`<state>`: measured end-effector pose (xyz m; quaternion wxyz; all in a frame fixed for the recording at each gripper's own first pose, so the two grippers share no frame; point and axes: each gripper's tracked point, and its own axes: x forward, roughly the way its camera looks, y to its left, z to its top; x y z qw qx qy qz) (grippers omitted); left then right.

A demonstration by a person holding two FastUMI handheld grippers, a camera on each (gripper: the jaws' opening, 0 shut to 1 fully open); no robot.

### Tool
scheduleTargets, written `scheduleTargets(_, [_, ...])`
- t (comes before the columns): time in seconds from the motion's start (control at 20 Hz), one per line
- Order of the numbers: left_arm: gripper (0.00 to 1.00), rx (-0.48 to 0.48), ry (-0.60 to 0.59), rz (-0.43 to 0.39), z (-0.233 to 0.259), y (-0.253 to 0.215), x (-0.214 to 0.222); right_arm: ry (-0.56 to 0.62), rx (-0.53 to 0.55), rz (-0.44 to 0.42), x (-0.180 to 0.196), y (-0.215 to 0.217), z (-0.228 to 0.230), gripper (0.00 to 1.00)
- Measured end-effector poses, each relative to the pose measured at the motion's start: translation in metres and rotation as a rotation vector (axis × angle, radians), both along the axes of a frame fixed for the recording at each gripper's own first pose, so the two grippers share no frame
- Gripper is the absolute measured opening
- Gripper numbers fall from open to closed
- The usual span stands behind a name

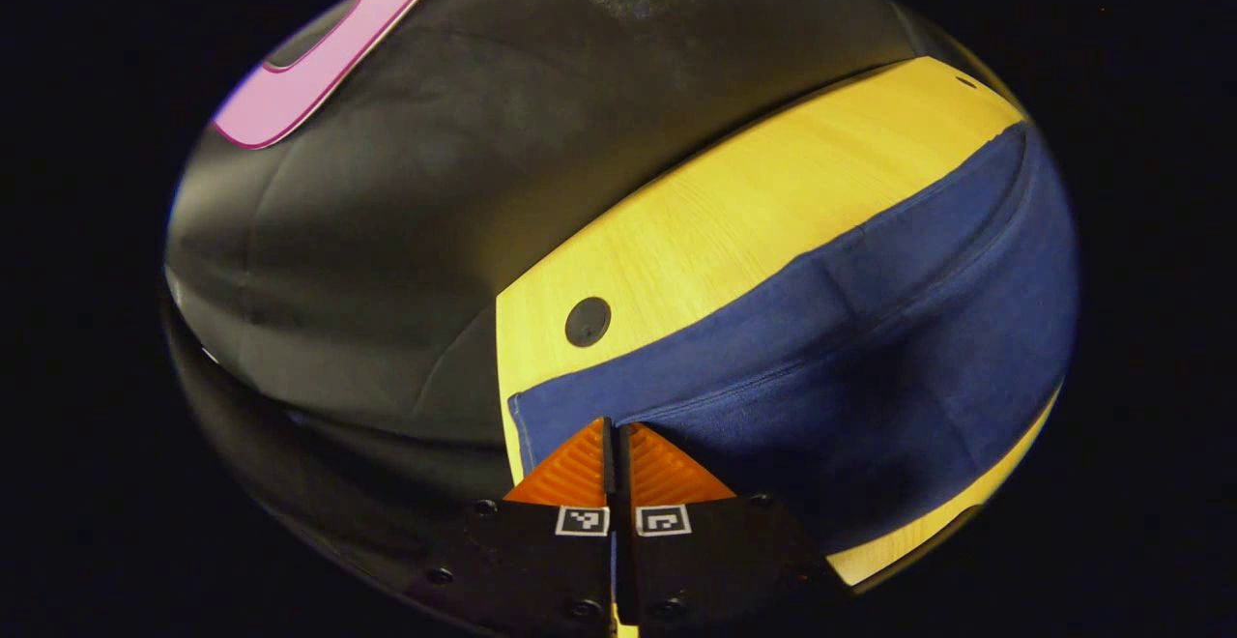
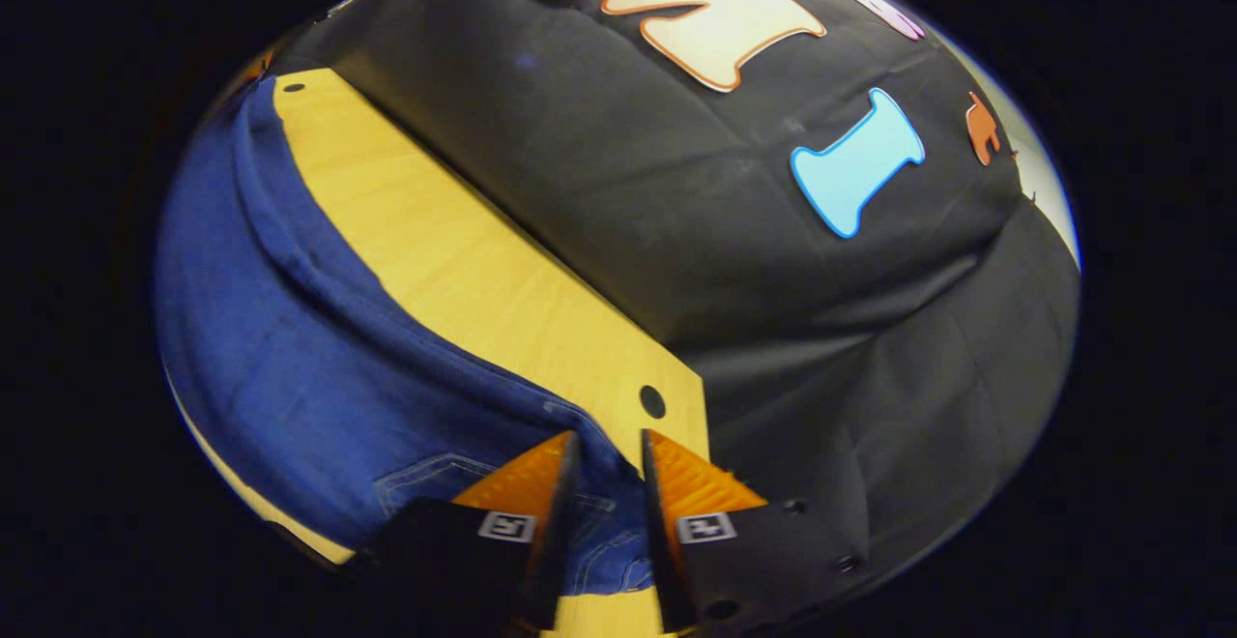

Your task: Grasp the waist and the cuffs of the jeans and fold them to make the two legs overlap; first hold the waist and fold one-third of the jeans toward the cuffs, then hold the cuffs and fold the remaining one-third in the same direction to finish folding.

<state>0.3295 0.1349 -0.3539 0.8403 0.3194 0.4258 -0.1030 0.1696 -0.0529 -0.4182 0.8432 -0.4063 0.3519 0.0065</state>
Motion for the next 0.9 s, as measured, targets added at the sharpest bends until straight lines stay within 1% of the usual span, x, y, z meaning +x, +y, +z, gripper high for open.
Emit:
scheduleTargets(0.05, [0.00,-0.026,-0.016,-0.020,0.001,-0.007,0.006,0.005,0.021,-0.034,-0.001,-0.005,-0.003,0.62])
scheduleTargets(0.1, [0.25,-0.052,-0.038,-0.036,0.005,-0.013,0.010,-0.012,0.035,-0.080,0.003,-0.008,-0.002,0.80])
scheduleTargets(0.15, [0.50,-0.079,-0.077,-0.050,0.007,-0.017,0.016,-0.025,0.064,-0.122,-0.010,-0.019,0.007,0.99])
scheduleTargets(0.25, [1.00,-0.095,-0.180,-0.028,0.031,-0.018,0.024,-0.071,0.138,-0.220,-0.026,-0.033,0.023,0.99])
scheduleTargets(0.3, [0.94,-0.114,-0.212,-0.002,0.048,-0.023,0.014,-0.095,0.189,-0.274,-0.036,-0.043,0.030,1.00])
scheduleTargets(0.4, [0.94,-0.183,-0.257,0.047,0.082,-0.034,0.004,-0.133,0.317,-0.366,-0.056,-0.065,0.036,1.00])
scheduleTargets(0.45, [0.94,-0.235,-0.278,0.068,0.100,-0.043,-0.001,-0.144,0.385,-0.414,-0.065,-0.075,0.035,0.99])
scheduleTargets(0.5, [0.94,-0.294,-0.294,0.099,0.111,-0.050,-0.011,-0.142,0.439,-0.457,-0.076,-0.087,0.033,1.00])
scheduleTargets(0.55, [0.94,-0.346,-0.314,0.115,0.123,-0.057,-0.021,-0.131,0.471,-0.493,-0.084,-0.101,0.029,1.00])
scheduleTargets(0.6, [0.95,-0.379,-0.330,0.135,0.134,-0.061,-0.032,-0.120,0.486,-0.522,-0.094,-0.115,0.025,0.98])
scheduleTargets(0.65, [0.94,-0.411,-0.341,0.150,0.147,-0.065,-0.042,-0.114,0.505,-0.539,-0.099,-0.124,0.022,0.98])
scheduleTargets(0.75, [0.95,-0.447,-0.361,0.183,0.169,-0.071,-0.065,-0.094,0.561,-0.561,-0.104,-0.136,0.009,0.99])
scheduleTargets(0.9, [0.95,-0.460,-0.413,0.221,0.205,-0.076,-0.106,-0.049,0.658,-0.608,-0.111,-0.144,-0.016,1.00])
